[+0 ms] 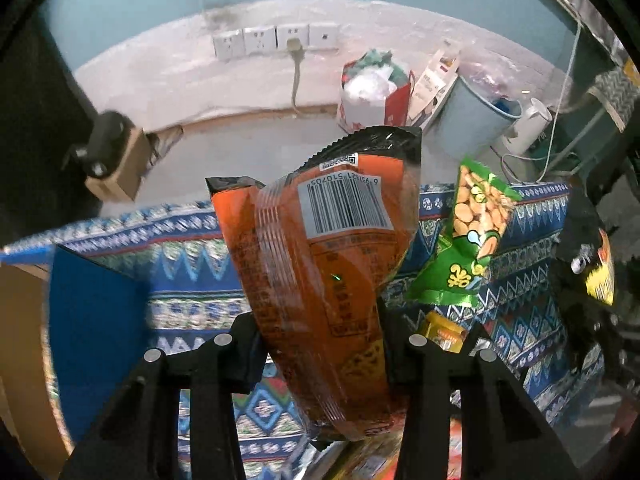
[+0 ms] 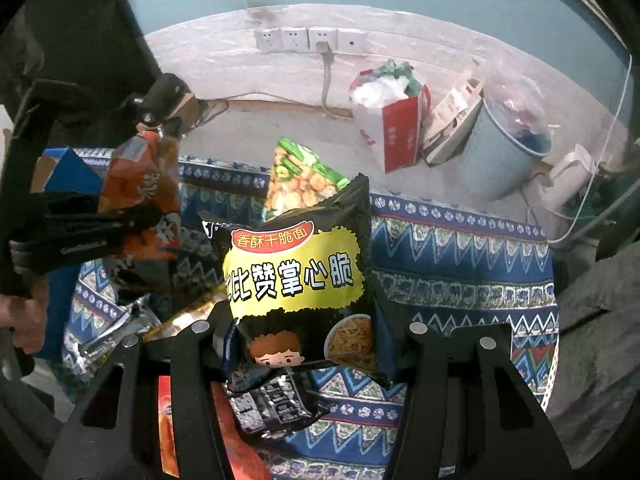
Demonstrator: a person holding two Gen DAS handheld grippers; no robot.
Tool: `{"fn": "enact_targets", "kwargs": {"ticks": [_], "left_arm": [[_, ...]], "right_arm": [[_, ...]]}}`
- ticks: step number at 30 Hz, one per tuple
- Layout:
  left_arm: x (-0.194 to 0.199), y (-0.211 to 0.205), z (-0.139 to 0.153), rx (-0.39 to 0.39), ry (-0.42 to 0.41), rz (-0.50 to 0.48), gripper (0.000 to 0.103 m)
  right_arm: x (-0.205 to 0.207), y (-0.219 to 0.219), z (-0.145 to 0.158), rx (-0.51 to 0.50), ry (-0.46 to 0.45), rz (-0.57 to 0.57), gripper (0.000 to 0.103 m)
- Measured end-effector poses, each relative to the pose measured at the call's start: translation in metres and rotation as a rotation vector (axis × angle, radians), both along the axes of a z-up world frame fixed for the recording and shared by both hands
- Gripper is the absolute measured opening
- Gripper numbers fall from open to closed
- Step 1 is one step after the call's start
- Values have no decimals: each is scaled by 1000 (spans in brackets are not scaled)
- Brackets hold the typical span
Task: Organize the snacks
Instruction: 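Carry both bags over the cardboard box and open both tools to drop them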
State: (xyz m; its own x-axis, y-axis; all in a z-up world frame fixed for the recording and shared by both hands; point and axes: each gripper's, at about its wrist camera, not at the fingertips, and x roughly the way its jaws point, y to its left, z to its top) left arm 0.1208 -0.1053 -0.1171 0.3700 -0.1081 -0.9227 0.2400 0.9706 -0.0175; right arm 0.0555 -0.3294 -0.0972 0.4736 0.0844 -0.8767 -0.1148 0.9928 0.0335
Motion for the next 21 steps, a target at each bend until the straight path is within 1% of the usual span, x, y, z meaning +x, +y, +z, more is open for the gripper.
{"fn": "enact_targets", "kwargs": {"ticks": [8,18,21], "left_arm": [[-25,11,34,71,-97,-65,45],[-54,38,71,118,-189,-96,45],[-62,52,79,112,-199,-92,45]], "right_arm": [[-5,20,21,-4,-46,23,52],[-9,53,47,2,-87,56,52],[-9,66,53,3,-98,72,52]]}}
